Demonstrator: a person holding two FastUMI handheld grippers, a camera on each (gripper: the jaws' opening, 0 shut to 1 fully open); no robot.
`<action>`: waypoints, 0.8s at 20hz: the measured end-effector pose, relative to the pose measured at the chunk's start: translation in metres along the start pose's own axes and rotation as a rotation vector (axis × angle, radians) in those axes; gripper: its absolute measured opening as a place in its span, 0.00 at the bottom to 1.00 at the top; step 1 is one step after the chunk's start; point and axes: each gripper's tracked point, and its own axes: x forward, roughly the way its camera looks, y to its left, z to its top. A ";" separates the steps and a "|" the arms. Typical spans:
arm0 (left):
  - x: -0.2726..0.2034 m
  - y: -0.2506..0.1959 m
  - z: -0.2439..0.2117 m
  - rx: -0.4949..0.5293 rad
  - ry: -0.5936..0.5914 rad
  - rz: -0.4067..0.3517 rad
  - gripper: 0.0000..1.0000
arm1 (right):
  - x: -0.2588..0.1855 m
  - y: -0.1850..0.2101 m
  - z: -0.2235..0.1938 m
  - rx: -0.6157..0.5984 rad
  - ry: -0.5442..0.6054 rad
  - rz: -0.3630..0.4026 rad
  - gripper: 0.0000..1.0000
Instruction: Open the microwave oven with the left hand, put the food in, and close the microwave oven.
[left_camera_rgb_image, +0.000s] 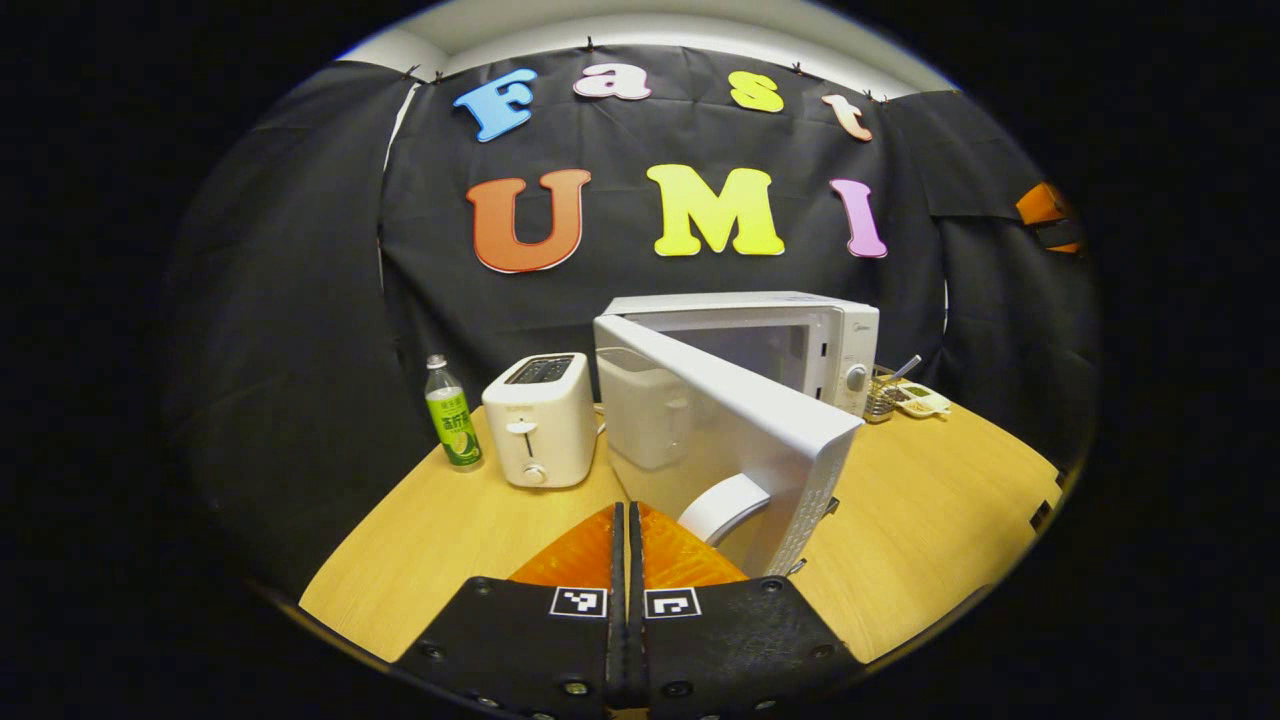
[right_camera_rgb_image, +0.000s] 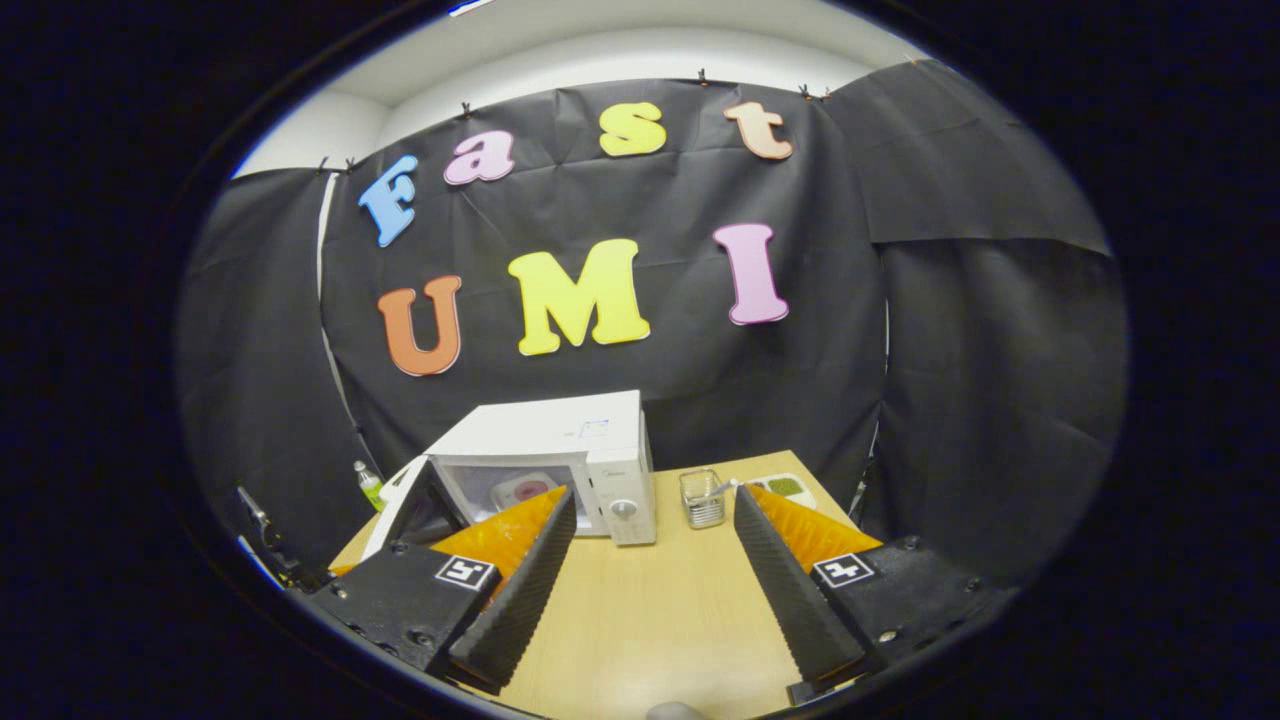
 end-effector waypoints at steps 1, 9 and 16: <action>0.005 -0.014 0.000 0.002 0.004 -0.024 0.00 | -0.001 -0.004 0.001 -0.010 0.001 -0.002 1.00; 0.046 -0.089 0.021 0.039 -0.013 -0.094 0.00 | 0.005 -0.044 0.006 -0.027 0.011 0.005 0.92; 0.094 -0.142 0.042 0.071 -0.034 -0.133 0.00 | 0.014 -0.080 0.010 -0.032 0.024 0.008 1.00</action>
